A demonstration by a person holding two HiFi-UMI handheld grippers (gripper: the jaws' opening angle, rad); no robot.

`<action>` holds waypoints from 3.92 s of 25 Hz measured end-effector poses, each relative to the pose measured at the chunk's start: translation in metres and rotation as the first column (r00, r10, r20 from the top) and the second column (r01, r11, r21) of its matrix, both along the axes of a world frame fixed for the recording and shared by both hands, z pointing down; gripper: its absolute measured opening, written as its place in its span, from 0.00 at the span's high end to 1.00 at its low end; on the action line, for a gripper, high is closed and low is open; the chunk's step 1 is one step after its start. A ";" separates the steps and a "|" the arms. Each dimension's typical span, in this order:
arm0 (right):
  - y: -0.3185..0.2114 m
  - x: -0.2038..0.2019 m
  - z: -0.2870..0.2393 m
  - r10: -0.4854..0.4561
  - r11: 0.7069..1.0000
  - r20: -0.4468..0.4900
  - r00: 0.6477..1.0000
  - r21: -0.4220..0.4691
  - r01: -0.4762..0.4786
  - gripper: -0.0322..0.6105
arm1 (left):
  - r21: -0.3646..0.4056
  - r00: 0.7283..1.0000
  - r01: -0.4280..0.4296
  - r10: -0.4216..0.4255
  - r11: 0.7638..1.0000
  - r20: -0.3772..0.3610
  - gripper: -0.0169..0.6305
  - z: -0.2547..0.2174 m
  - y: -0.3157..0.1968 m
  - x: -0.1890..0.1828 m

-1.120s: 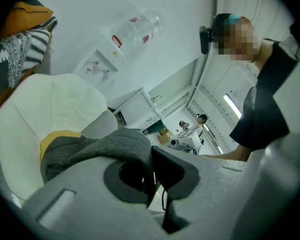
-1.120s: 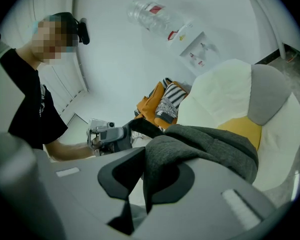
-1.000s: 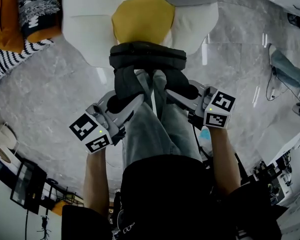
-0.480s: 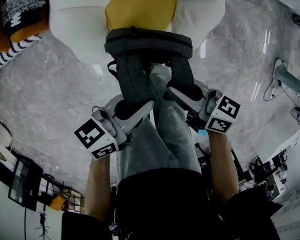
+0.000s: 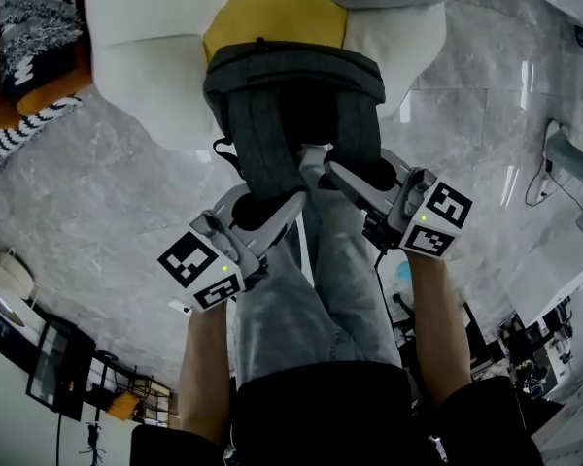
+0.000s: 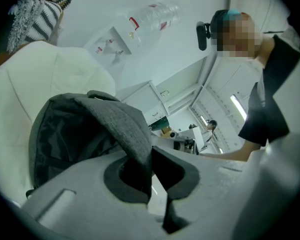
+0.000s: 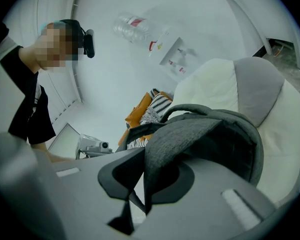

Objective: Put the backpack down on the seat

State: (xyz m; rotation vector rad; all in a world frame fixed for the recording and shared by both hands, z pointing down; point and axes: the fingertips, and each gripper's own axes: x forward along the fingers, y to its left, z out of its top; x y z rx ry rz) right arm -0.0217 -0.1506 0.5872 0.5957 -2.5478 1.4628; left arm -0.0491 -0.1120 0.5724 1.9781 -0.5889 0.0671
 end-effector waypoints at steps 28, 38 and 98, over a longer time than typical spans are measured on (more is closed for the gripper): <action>-0.111 0.016 0.120 -0.002 1.000 -0.116 0.993 -0.024 -0.001 0.89 | -0.093 0.998 -0.009 0.014 0.996 0.055 0.93 0.131 -0.104 0.020; -0.136 0.014 0.165 0.059 0.994 -0.180 0.982 -0.080 -0.074 0.89 | -0.183 0.997 0.029 -0.015 0.983 0.078 0.93 0.188 -0.122 0.019; -0.164 0.096 0.240 0.391 0.907 -0.500 0.773 0.068 -0.415 0.77 | -0.186 0.804 0.389 -0.235 0.902 0.546 0.82 0.260 -0.158 -0.046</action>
